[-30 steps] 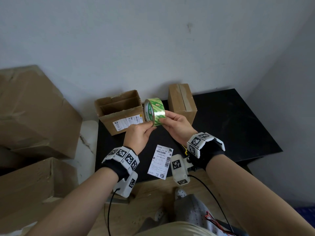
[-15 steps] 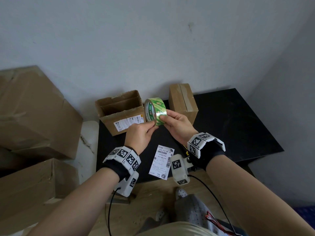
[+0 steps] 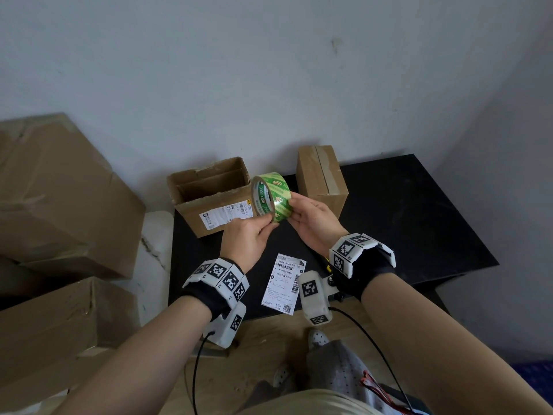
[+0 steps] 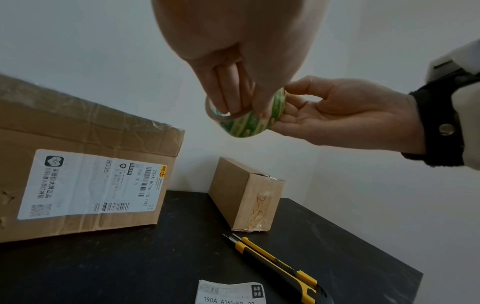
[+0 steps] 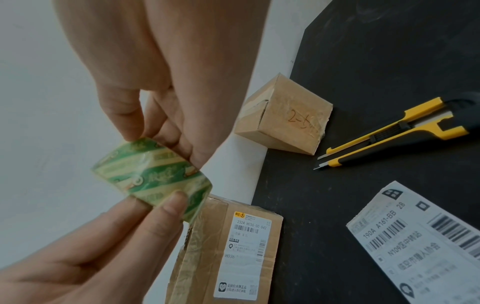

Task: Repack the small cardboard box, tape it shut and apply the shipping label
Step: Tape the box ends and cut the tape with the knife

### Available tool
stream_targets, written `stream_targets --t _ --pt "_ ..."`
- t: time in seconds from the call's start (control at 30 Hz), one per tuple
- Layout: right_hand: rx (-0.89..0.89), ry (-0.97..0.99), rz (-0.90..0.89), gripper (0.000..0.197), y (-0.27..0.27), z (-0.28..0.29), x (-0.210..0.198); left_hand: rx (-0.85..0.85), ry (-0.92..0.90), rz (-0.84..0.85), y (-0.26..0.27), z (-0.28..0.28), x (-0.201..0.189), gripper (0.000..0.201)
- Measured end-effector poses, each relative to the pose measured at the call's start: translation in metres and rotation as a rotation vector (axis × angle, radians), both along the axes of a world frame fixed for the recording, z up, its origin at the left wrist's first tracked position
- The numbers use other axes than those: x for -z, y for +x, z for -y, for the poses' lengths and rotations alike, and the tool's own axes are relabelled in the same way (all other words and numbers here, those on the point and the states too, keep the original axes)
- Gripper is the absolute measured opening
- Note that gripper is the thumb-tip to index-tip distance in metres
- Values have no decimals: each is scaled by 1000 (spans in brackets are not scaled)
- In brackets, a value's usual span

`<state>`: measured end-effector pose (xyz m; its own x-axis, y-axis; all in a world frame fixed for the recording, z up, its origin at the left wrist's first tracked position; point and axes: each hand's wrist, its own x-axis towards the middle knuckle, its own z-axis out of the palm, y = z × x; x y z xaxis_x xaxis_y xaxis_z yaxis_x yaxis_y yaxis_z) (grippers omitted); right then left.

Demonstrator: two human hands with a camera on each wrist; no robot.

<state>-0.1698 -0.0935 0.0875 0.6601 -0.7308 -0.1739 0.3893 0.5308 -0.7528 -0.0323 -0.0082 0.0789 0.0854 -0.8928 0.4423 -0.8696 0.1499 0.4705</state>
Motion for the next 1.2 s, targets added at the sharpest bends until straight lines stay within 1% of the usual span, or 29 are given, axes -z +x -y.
stream_targets --t 0.13,0.23,0.33,0.43,0.53,0.57,0.6,0.67,0.7,0.8,0.87,0.97,1.07,1.13,1.2 --pt "-40 -47 -11 40 -3 0 -2 0 6 22 0 0 1 9" --pt "-47 -39 8 41 -4 -1 -2 9 13 13 0 0 -1 12" --pt "-51 -60 11 41 -6 -1 -1 8 50 -62 -2 1 -3 15" --pt "-70 -124 2 52 -7 -2 1 19 86 -158 -3 5 -5 16" --pt "21 -156 -96 65 -7 -2 6 29 124 -217 -5 6 -8 17" --pt "67 -220 -176 70 -7 -1 7 35 146 -240 -6 7 -10 18" --pt "96 -332 -277 71 -6 2 7 42 171 -258 -6 8 -11 19" --pt "72 -625 -477 62 -4 6 8 48 226 -275 -5 11 -12 21" --pt "50 -714 -566 54 -4 9 9 53 254 -269 -3 12 -12 23" --pt "6 -787 -757 32 -6 12 7 90 320 -195 0 14 -9 25" --pt "-9 -875 -841 22 -9 12 5 95 344 -150 0 14 -8 24" --pt "18 -904 -845 14 -12 11 -1 101 346 -139 1 15 -7 21" --pt "2 -907 -814 10 -15 11 -3 131 386 -151 2 15 -6 24" --pt "1 -888 -800 8 -17 12 -6 119 420 -169 2 15 -5 28" --pt "18 -828 -771 9 -18 12 -10 109 439 -203 0 15 -6 29"
